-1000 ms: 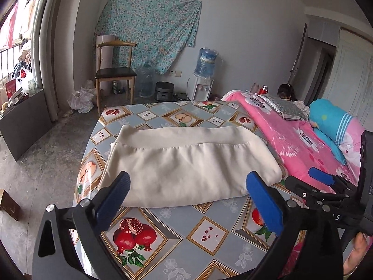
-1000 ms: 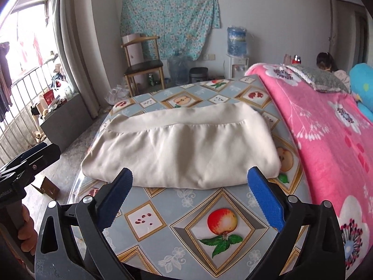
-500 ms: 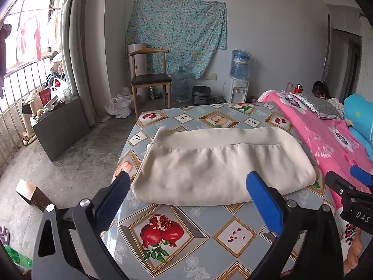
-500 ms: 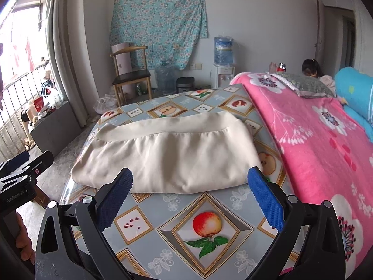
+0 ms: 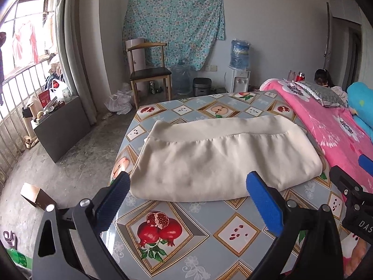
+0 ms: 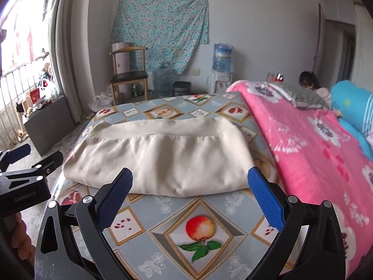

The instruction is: Fold large clothes

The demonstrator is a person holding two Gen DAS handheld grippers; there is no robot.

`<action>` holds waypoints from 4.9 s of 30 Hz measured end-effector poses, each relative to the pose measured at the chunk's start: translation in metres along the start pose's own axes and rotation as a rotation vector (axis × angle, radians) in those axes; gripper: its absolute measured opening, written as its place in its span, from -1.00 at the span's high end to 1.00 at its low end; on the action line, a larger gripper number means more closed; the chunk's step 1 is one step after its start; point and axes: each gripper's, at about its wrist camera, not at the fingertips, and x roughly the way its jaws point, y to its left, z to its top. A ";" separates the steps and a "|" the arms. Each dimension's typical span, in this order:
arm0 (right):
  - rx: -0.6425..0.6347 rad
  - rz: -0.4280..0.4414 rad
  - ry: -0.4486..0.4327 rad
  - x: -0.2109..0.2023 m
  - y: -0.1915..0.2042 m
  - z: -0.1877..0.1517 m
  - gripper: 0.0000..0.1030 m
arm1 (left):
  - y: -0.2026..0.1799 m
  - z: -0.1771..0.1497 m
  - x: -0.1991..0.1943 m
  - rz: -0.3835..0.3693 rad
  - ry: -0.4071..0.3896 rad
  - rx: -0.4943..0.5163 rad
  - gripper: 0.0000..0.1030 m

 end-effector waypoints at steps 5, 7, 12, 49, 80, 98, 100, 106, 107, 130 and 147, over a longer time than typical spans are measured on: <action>0.001 -0.015 0.051 0.013 0.001 -0.006 -0.86 | -0.001 -0.002 0.009 0.028 0.040 -0.006 -0.90; 0.010 0.030 0.074 0.016 0.001 -0.010 -0.86 | -0.001 -0.004 0.016 0.030 0.071 -0.019 -0.90; 0.013 0.024 0.109 0.024 0.002 -0.018 -0.86 | -0.001 -0.010 0.030 0.040 0.127 -0.029 -0.90; -0.005 0.018 0.344 0.068 0.001 -0.039 -0.86 | -0.005 -0.037 0.070 0.028 0.362 -0.091 -0.90; 0.008 0.019 0.324 0.061 -0.002 -0.037 -0.86 | -0.013 -0.038 0.065 0.020 0.363 -0.068 -0.90; 0.021 0.018 0.324 0.059 -0.002 -0.035 -0.86 | -0.013 -0.040 0.066 0.020 0.375 -0.070 -0.90; 0.019 0.017 0.327 0.059 -0.001 -0.035 -0.86 | -0.012 -0.040 0.067 0.020 0.378 -0.070 -0.90; 0.020 0.016 0.331 0.060 0.001 -0.035 -0.86 | -0.011 -0.041 0.068 0.021 0.376 -0.072 -0.90; 0.020 0.015 0.331 0.060 0.001 -0.035 -0.86 | -0.010 -0.041 0.068 0.021 0.376 -0.073 -0.90; 0.022 0.016 0.332 0.061 0.001 -0.036 -0.86 | -0.009 -0.040 0.068 0.021 0.375 -0.073 -0.90; 0.023 0.020 0.330 0.060 0.000 -0.035 -0.86 | -0.008 -0.040 0.067 0.021 0.375 -0.077 -0.90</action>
